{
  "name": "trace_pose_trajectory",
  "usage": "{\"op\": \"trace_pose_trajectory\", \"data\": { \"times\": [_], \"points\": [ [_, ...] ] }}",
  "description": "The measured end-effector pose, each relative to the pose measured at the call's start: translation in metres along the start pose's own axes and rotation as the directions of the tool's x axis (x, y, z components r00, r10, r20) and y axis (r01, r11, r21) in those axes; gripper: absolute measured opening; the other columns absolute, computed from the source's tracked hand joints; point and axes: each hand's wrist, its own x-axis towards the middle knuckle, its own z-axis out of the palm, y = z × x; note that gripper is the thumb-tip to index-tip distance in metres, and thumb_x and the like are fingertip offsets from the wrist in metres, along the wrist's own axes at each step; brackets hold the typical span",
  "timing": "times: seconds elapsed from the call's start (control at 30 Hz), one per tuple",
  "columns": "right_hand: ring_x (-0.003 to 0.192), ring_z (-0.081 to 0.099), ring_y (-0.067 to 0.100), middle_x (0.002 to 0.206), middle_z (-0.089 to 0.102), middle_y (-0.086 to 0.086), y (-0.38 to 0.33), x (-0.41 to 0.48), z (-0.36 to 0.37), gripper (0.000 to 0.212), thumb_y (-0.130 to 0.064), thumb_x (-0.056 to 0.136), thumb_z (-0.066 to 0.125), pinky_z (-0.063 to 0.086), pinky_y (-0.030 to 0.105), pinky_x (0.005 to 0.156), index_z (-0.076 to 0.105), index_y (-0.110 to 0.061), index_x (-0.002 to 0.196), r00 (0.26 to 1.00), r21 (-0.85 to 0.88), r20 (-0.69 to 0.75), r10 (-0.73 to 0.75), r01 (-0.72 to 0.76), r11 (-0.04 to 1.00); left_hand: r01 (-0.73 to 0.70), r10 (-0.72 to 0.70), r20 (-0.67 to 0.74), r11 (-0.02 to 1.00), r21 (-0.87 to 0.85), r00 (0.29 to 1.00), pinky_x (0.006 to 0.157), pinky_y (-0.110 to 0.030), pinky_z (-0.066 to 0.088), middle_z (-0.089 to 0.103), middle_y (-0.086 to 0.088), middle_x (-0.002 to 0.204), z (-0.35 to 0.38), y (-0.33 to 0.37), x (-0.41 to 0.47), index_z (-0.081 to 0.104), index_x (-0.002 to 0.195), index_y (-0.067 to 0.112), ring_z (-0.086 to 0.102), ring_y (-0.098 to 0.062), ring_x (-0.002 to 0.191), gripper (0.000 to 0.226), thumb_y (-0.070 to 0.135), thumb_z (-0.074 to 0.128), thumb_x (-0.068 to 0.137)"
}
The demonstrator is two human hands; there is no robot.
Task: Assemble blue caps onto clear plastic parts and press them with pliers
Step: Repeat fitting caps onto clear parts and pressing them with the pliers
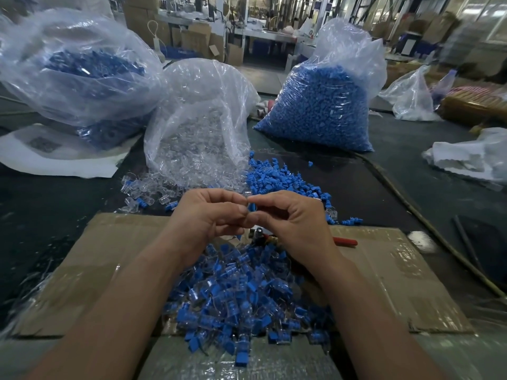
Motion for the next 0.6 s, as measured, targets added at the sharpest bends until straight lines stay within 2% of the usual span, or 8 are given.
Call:
{"op": "trace_pose_trajectory", "data": {
  "times": [0.23, 0.37, 0.43, 0.6],
  "points": [
    [0.079, 0.061, 0.001, 0.081, 0.063, -0.016, 0.0031, 0.0011, -0.0021, 0.030, -0.009, 0.071, 0.075, 0.047, 0.010, 0.071, 0.069, -0.017, 0.099, 1.000, -0.024, -0.003, -0.005, 0.005, 1.000, 0.005, -0.005, -0.001, 1.000, 0.016, 1.000, 0.047, -0.020, 0.051, 0.068, -0.014, 0.064, 0.0009, -0.0002, 0.0019, 0.065, 0.069, 0.003, 0.066, -0.018, 0.056, 0.014, 0.004, 0.065, 0.056],
    [0.077, 0.061, -0.004, 0.080, 0.061, -0.021, 0.0018, -0.0003, -0.0016, 0.032, -0.008, 0.071, 0.075, 0.047, 0.007, 0.068, 0.065, -0.027, 0.096, 1.000, -0.015, 0.000, -0.014, 0.014, 1.000, 0.004, -0.004, 0.005, 1.000, 0.016, 1.000, 0.047, -0.020, 0.051, 0.068, -0.013, 0.063, -0.0005, -0.0004, -0.0004, 0.064, 0.070, 0.003, 0.066, -0.018, 0.055, 0.014, 0.004, 0.065, 0.055],
    [0.076, 0.061, -0.004, 0.080, 0.061, -0.021, 0.0013, -0.0009, -0.0018, 0.031, -0.008, 0.071, 0.075, 0.047, 0.007, 0.068, 0.066, -0.025, 0.096, 1.000, -0.026, 0.003, -0.021, 0.021, 0.999, 0.005, -0.005, 0.003, 1.000, 0.014, 1.000, 0.047, -0.020, 0.052, 0.068, -0.013, 0.063, -0.0003, -0.0005, -0.0009, 0.064, 0.070, 0.003, 0.066, -0.018, 0.055, 0.014, 0.004, 0.065, 0.056],
    [0.076, 0.065, 0.010, 0.083, 0.070, 0.001, 0.0008, -0.0019, -0.0014, 0.025, -0.008, 0.071, 0.074, 0.052, 0.019, 0.071, 0.071, -0.005, 0.096, 0.989, -0.196, -0.008, -0.151, 0.146, 0.970, 0.007, -0.007, -0.001, 0.994, 0.109, 1.000, 0.049, -0.022, 0.052, 0.069, -0.009, 0.064, 0.0000, -0.0020, -0.0006, 0.064, 0.070, 0.007, 0.067, -0.018, 0.058, 0.015, 0.009, 0.067, 0.055]
  ]
}}
